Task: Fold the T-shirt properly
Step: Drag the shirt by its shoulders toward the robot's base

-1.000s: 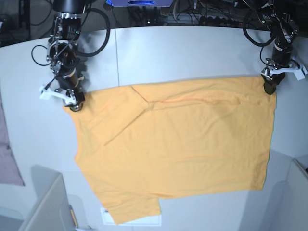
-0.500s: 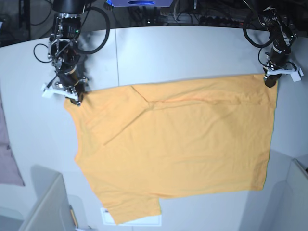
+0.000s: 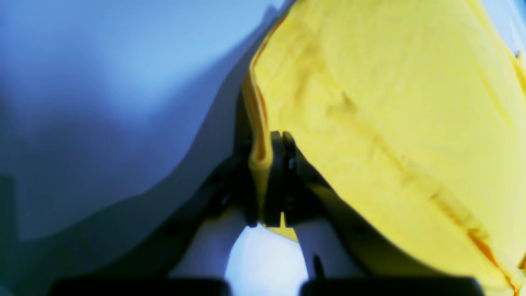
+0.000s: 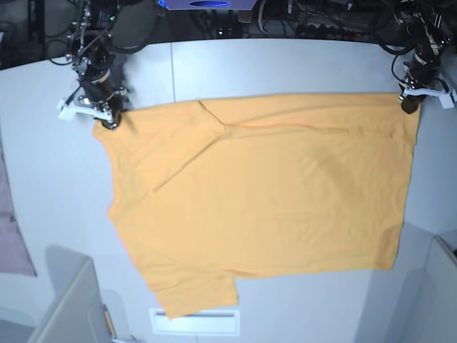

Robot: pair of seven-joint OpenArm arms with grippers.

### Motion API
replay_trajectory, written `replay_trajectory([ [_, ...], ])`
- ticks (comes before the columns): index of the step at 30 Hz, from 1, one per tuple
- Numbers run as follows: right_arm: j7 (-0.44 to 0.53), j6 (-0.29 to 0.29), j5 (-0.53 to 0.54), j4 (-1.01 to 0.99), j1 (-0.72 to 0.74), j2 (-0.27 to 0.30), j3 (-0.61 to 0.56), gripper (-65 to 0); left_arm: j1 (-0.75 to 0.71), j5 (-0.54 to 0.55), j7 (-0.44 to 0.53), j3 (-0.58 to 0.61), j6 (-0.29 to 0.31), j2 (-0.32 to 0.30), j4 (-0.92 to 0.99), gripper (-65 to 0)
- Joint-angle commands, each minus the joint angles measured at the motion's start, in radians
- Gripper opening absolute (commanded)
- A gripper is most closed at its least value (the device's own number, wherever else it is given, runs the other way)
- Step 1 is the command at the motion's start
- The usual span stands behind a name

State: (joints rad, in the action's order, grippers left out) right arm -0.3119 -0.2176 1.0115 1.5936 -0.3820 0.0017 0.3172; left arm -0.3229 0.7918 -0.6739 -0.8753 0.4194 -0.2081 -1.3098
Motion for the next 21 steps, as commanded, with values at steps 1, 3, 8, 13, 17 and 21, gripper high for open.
replay_trajectory([
  [1, 0.007, -0.016, -0.012, 0.027, -0.021, 0.007, 0.006, -65.0, -0.022, -0.010, 0.000, -0.008, -0.011, -0.018, -0.034, -65.0],
  [3, 0.007, -0.016, -0.012, 0.057, -0.054, 0.005, 0.006, -65.0, -0.055, -0.007, 0.000, -0.008, -0.009, -0.017, -0.072, -65.0],
  [8, 0.007, -0.016, -0.012, 0.121, -0.139, 0.001, 0.006, -65.0, -0.124, -0.007, 0.000, -0.011, -0.009, -0.015, -0.133, -65.0],
  [13, 0.007, -0.016, -0.010, 0.159, -0.209, 0.001, 0.006, -65.0, -0.183, -0.005, 0.000, -0.012, -0.009, -0.014, -0.158, -65.0],
  [17, 0.009, -0.016, -0.010, 0.164, -0.249, 0.001, 0.006, -65.0, -0.223, -0.004, 0.000, -0.012, -0.009, -0.014, -0.161, -65.0],
  [21, 0.009, -0.016, -0.010, 0.173, -0.285, 0.001, 0.006, -65.0, -0.249, -0.004, 0.001, -0.012, -0.007, -0.014, -0.161, -65.0],
])
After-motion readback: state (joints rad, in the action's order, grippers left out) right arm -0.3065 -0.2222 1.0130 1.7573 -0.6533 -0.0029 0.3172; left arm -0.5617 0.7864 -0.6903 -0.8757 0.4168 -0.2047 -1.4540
